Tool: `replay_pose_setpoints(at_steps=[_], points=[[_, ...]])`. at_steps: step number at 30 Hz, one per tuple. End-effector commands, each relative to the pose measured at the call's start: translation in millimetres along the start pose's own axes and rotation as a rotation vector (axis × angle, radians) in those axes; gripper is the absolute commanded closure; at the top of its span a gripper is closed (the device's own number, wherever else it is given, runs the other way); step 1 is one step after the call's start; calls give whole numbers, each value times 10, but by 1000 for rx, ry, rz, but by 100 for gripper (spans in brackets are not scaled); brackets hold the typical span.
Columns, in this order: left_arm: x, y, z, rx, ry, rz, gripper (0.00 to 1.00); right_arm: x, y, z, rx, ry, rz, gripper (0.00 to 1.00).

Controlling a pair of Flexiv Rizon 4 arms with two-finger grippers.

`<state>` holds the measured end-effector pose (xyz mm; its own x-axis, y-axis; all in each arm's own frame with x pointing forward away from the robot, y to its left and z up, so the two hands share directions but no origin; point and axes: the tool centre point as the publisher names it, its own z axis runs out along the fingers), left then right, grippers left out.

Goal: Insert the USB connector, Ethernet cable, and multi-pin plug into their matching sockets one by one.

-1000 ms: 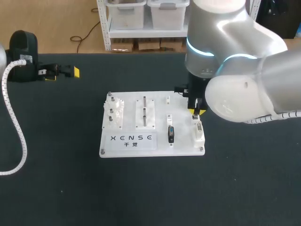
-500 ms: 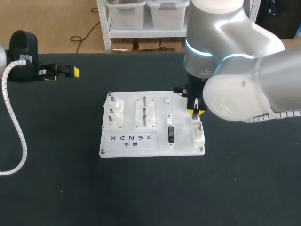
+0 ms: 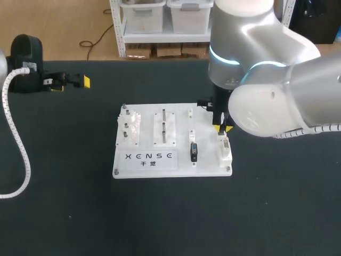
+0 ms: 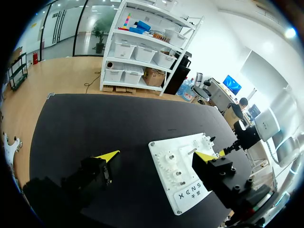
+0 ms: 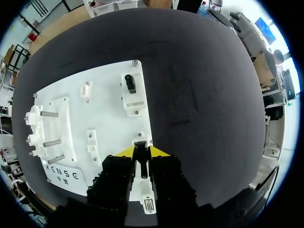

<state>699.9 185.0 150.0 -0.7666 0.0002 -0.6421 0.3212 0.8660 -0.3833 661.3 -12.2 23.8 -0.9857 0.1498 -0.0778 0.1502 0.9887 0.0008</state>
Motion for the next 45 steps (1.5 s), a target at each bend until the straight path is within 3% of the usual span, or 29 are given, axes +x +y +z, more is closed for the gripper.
replay_pose_setpoints(at_steps=[1,20,21,23,24,31,36,45], points=[[0,0,0,0,0,0,0,-30,4,60,5,8,4,100],[0,0,0,0,0,0,0,-2,3,105,26,26,11,100],[0,0,0,0,0,0,0,-6,6,77,27,19,11,93],[0,0,0,0,0,0,0,-5,14,32,27,13,10,57],[0,0,0,0,0,0,0,-3,22,-10,25,1,10,0],[0,0,0,0,0,0,0,85,114,-279,-11,-42,-7,0],[0,0,0,0,0,0,0,283,267,-434,-30,-62,-43,0],[0,0,0,0,0,0,0,612,461,-457,-68,-35,-116,0]])
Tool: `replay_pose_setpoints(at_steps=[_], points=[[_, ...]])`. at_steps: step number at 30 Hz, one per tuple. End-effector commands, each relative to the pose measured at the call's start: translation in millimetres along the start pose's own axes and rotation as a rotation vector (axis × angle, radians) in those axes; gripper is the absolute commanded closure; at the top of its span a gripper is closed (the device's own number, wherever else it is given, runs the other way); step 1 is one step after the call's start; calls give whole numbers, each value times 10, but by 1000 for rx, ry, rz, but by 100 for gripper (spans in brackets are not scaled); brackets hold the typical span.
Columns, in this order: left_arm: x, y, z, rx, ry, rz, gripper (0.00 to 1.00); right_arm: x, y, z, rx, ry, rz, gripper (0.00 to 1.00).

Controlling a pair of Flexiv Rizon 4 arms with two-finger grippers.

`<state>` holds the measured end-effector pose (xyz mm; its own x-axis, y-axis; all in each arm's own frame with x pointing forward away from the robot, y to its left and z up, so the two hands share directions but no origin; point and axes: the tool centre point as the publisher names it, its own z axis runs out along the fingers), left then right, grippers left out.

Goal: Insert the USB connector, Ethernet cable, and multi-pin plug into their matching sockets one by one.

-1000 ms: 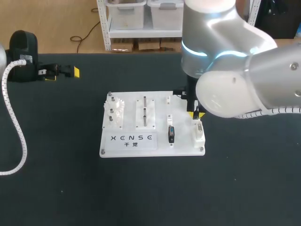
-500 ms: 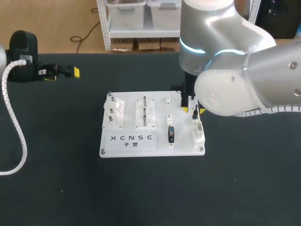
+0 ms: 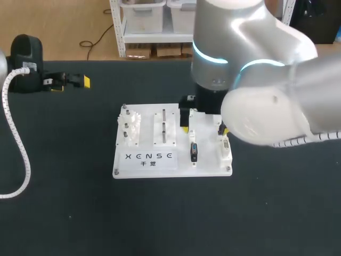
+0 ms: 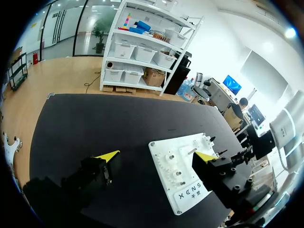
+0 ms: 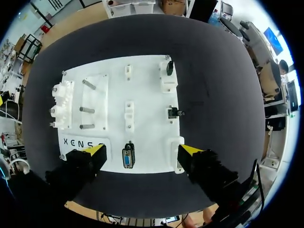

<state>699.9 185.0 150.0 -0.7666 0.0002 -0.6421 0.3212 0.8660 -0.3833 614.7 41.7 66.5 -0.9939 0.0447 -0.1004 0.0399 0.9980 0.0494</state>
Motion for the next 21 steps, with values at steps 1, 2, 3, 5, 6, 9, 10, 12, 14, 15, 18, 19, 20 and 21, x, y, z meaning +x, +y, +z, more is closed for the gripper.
replay_pose_setpoints(at_steps=[1,2,3,5,6,9,10,12,14,15,18,19,20,21], points=[[0,0,0,0,0,0,0,124,23,18,-13,-10,-18,0],[0,0,0,0,0,0,0,141,38,28,-16,-9,-24,0],[0,0,0,0,0,0,0,154,53,36,-19,-6,-30,0],[0,0,0,0,0,0,0,169,77,59,-19,-2,-31,0],[0,0,0,0,0,0,0,173,88,77,-20,2,-32,0],[0,0,0,0,0,0,0,196,129,118,-10,12,-39,0],[0,0,0,0,0,0,0,206,141,134,-4,15,-43,0],[0,0,0,0,0,0,0,227,163,167,2,22,-45,0],[0,0,0,0,0,0,0,252,188,197,11,27,-47,0],[0,0,0,0,0,0,0,264,202,204,12,28,-50,0],[0,0,0,0,0,0,0,284,230,251,19,34,-55,0],[0,0,0,0,0,0,0,282,232,272,25,37,-52,0],[0,0,0,0,0,0,0,277,229,289,26,40,-49,0],[0,0,0,0,0,0,0,275,227,300,27,41,-47,2]])
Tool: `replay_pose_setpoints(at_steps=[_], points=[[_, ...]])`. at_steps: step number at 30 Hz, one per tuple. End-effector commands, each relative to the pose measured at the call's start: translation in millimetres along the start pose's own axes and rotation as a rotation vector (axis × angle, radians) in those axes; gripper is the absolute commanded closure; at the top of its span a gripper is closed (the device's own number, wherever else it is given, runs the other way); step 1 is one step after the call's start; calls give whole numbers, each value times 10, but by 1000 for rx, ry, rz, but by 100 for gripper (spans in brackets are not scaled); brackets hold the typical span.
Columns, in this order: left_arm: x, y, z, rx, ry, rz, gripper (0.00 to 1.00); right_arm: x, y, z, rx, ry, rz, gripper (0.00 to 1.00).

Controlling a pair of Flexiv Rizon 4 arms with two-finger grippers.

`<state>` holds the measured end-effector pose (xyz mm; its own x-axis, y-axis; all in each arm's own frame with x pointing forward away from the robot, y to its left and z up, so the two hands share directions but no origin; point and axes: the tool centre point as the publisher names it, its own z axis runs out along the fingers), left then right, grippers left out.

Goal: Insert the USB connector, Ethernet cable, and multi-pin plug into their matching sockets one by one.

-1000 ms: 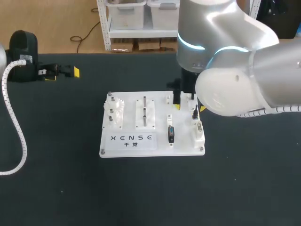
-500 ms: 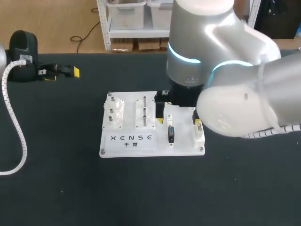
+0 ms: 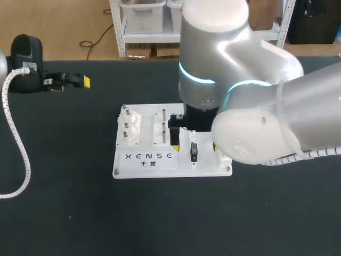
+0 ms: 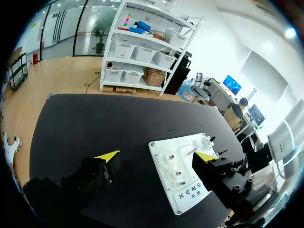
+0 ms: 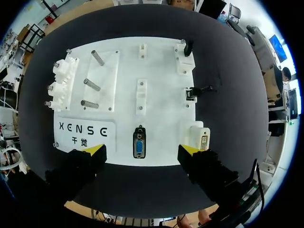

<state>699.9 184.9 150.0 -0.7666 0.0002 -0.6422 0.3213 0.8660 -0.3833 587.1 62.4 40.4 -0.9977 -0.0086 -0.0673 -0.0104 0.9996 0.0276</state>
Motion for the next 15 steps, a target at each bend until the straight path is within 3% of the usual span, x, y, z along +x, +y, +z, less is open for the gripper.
replay_pose_setpoints(at_steps=[1,4,5,6,9,15], points=[[0,0,0,0,0,0,0,-43,43,70,14,10,6,11],[0,0,0,0,0,0,0,-43,44,100,21,13,4,14],[0,0,0,0,0,0,0,-40,46,109,23,14,1,18],[0,0,0,0,0,0,0,-38,48,116,24,13,0,33],[0,0,0,0,0,0,0,-42,52,150,30,17,2,40],[0,0,0,0,0,0,0,-51,47,217,47,27,6,39]])
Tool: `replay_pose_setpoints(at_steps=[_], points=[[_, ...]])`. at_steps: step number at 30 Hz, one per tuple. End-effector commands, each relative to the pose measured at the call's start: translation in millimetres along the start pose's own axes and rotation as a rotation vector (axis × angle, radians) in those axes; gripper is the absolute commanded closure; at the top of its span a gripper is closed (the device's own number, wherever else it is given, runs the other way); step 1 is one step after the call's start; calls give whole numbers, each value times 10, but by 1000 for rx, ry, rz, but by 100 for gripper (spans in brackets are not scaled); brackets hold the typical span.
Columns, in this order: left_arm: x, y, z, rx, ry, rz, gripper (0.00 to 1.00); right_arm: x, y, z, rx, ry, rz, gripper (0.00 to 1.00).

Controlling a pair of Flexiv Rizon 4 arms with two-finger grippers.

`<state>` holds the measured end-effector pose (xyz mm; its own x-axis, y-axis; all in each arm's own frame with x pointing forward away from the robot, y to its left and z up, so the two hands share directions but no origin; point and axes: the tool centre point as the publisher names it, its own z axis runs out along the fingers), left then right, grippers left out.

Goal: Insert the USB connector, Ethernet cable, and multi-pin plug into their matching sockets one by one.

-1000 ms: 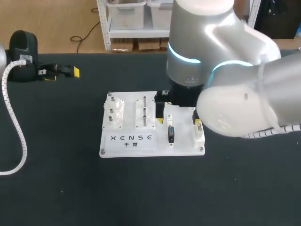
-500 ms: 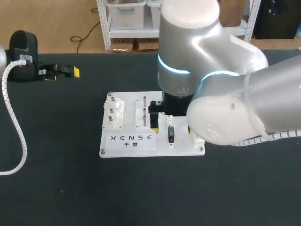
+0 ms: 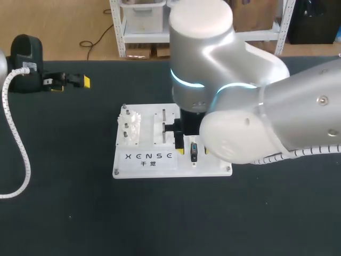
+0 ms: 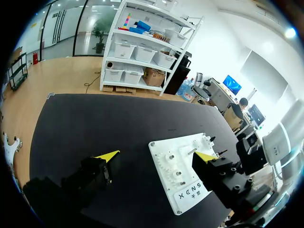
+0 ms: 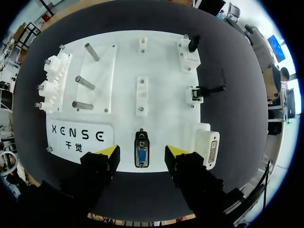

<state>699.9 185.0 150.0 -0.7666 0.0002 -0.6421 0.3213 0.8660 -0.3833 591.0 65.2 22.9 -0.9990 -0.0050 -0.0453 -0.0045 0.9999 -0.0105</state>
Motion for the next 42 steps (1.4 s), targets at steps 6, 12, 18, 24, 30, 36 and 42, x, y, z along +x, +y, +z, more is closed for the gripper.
replay_pose_setpoints(at_steps=[6,12,18,24,30,36,42], points=[[0,0,0,0,0,0,0,-43,18,72,15,8,9,51],[0,0,0,0,0,0,0,-65,26,68,12,3,13,60],[0,0,0,0,0,0,0,-60,28,89,9,6,12,72],[0,0,0,0,0,0,0,-60,24,110,9,10,11,85],[0,0,0,0,0,0,0,-63,17,77,0,1,8,100],[0,0,0,0,0,0,0,-57,7,15,-7,-17,6,100],[0,0,0,0,0,0,0,-54,6,-126,-28,-59,-2,100]])
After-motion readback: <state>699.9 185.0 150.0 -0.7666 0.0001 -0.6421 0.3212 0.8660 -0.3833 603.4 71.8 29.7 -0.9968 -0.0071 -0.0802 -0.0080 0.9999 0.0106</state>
